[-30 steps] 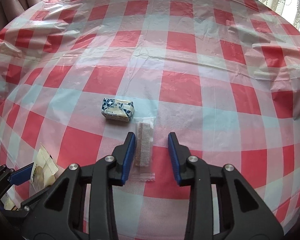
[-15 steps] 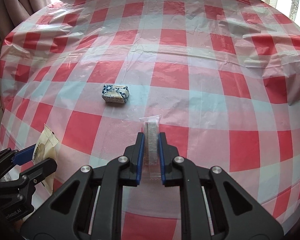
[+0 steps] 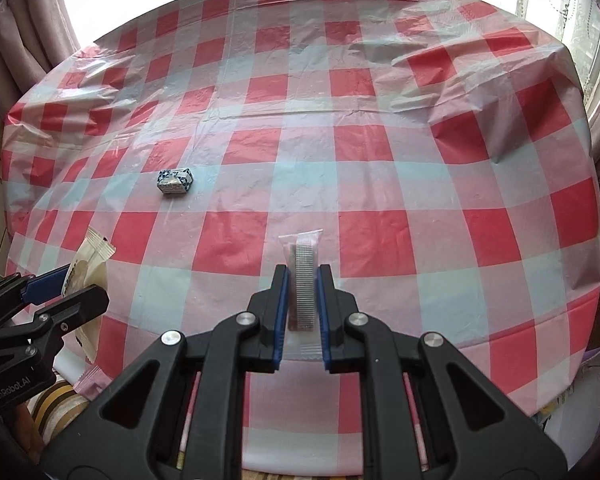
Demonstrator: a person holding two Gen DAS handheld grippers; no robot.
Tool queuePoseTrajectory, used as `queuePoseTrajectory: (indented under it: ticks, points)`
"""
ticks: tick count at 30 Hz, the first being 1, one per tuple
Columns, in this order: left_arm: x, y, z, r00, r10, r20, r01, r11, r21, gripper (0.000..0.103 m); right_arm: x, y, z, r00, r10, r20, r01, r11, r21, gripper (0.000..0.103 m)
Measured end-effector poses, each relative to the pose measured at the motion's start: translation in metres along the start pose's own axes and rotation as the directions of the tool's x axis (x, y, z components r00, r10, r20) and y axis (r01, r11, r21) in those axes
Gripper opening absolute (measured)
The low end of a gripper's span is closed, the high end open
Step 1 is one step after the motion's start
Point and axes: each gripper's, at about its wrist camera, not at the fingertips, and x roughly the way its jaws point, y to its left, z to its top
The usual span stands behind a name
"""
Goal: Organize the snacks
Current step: 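Carry the nut packet and clear stick packet to the white box with both tools, then open both tools to drop the two packets into the box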
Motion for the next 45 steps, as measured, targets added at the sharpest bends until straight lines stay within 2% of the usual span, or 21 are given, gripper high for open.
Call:
queuePoseTrajectory:
  ticks: [11, 19, 30, 38, 45]
  points:
    - [0.007, -0.075, -0.003, 0.997, -0.068, -0.036, 0.072, 0.989, 0.132, 0.047, -0.032, -0.061, -0.035, 0.998, -0.057, 0.014, 0.055, 0.994, 0.098, 0.017]
    - [0.014, -0.141, -0.005, 0.987, -0.137, -0.089, 0.155, 0.956, 0.251, 0.047, -0.054, -0.113, -0.062, 0.992, -0.123, 0.005, 0.120, 0.978, 0.172, 0.017]
    - [0.026, -0.228, -0.028, 0.950, -0.230, -0.210, 0.295, 0.878, 0.377, 0.047, -0.074, -0.183, -0.110, 0.975, -0.218, -0.055, 0.224, 0.935, 0.275, 0.017]
    - [0.031, -0.268, -0.044, 0.926, -0.254, -0.279, 0.354, 0.838, 0.415, 0.047, -0.089, -0.225, -0.132, 0.960, -0.269, -0.076, 0.278, 0.897, 0.343, 0.017]
    - [0.034, -0.298, -0.059, 0.898, -0.281, -0.340, 0.415, 0.800, 0.434, 0.048, -0.102, -0.256, -0.148, 0.946, -0.310, -0.100, 0.323, 0.860, 0.395, 0.018]
